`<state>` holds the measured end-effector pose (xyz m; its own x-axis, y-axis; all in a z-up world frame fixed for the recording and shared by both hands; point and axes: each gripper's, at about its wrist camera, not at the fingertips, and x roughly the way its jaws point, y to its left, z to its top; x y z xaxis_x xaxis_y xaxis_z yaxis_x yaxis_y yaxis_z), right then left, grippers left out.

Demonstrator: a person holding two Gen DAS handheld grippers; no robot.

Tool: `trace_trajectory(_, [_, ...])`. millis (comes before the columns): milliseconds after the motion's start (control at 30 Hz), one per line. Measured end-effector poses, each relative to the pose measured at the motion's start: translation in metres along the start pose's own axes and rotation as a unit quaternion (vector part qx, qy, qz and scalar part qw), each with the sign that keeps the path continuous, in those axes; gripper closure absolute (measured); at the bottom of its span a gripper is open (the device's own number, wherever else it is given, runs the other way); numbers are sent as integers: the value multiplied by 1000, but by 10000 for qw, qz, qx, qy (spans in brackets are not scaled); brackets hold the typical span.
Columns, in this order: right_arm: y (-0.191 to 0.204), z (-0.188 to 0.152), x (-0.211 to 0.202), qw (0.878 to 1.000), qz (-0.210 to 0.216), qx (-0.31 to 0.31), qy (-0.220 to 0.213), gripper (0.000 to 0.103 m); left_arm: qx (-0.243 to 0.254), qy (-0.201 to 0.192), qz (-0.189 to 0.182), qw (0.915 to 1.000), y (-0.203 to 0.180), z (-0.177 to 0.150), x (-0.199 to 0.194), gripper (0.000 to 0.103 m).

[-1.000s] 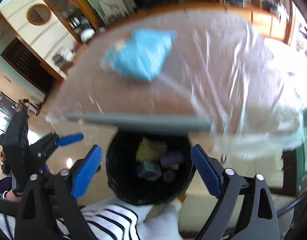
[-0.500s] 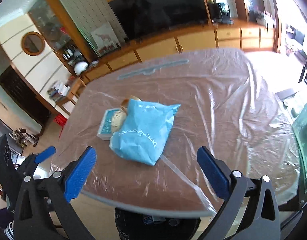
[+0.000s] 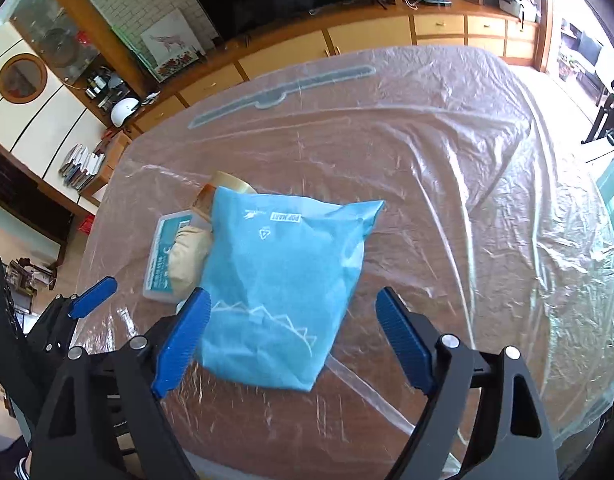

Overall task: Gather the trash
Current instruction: 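Grasp the dental floss box with the left tool while the right tool grasps the blue pouch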

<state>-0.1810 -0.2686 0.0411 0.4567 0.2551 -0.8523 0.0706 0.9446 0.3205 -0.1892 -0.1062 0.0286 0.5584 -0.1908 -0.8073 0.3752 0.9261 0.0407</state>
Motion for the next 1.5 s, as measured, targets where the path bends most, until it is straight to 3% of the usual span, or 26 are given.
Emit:
trace_trajectory(200, [4,6,15,9994,235,178,157,20,-184,59,-231,9995,10,10,13,18])
trace_trajectory(333, [10,8,18,9997,173,55,160,20,-187,38,-134,9997,18,11,15,18])
trace_trajectory(567, [4,12,30,9979,397,389,326,18,-233,105,-79,9996,31,12,22,18])
trace_trajectory(733, [21,8,36,9992,192,150,305,18,-51,42,-22,10000,29,21,28,18])
trace_trajectory(867, [23,7,44,9988,266,169,374,18,71,20,-2,10000,28,25,33,18])
trace_trajectory(1067, [15,7,43,9971,620,268,338,35,39,48,-110,9999,31,28,35,26])
trace_trajectory(1300, [9,6,41,9960,792,314,252,37,8,129,-179,9998,34,30,41,26])
trace_trajectory(1333, [8,5,39,9961,794,298,244,39,7,137,-189,9997,34,30,42,28])
trace_trajectory(1433, [7,4,37,9955,863,313,235,47,23,209,-253,9995,35,29,45,47])
trace_trajectory(1500, [4,3,35,9941,987,363,247,51,26,218,-281,9994,35,29,45,48])
